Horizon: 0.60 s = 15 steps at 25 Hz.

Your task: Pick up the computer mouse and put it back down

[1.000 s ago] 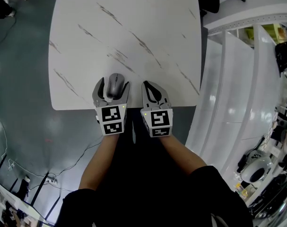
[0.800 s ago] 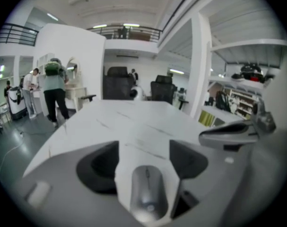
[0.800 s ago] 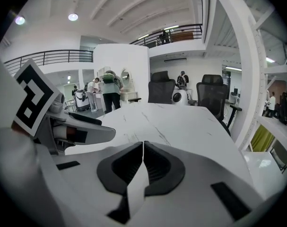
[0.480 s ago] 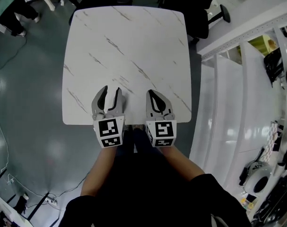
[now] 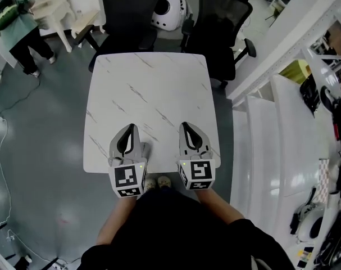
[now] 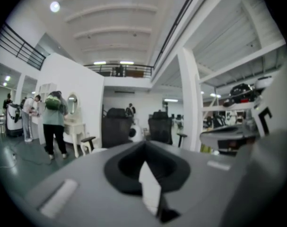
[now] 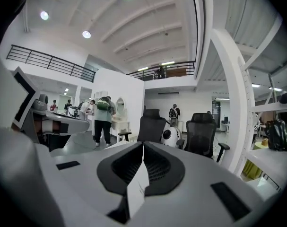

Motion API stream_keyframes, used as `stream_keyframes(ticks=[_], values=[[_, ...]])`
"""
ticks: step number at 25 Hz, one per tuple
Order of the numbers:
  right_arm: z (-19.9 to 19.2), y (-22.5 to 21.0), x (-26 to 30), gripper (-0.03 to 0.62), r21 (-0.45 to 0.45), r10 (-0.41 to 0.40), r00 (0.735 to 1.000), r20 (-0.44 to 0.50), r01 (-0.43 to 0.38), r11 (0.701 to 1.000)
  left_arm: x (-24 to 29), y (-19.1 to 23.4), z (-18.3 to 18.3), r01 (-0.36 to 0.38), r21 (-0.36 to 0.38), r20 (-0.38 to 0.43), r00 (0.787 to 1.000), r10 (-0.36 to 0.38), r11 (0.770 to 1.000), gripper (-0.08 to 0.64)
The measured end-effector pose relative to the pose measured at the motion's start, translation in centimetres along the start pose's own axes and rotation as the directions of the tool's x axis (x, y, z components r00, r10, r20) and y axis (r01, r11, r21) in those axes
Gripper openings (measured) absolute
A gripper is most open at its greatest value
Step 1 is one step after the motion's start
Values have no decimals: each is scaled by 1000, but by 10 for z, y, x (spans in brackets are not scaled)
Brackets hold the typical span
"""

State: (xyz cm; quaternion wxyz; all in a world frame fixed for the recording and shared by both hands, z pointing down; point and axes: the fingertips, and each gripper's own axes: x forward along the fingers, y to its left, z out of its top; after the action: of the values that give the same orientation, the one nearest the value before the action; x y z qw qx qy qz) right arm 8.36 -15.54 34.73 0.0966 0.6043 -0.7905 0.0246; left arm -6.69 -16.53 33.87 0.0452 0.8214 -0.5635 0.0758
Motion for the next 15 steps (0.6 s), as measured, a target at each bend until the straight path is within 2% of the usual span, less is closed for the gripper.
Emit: stream_keyframes(ticks=[7,15], values=[[28,5,-5,18,-11,5,998,60,-5,1000,-9,-5,32,20,15,66,998,-21,1000,8],[30,7,-10,18,-6,4,998,62,-4,1000,-13,-8,32,34,12,64,997,-35,999,8]])
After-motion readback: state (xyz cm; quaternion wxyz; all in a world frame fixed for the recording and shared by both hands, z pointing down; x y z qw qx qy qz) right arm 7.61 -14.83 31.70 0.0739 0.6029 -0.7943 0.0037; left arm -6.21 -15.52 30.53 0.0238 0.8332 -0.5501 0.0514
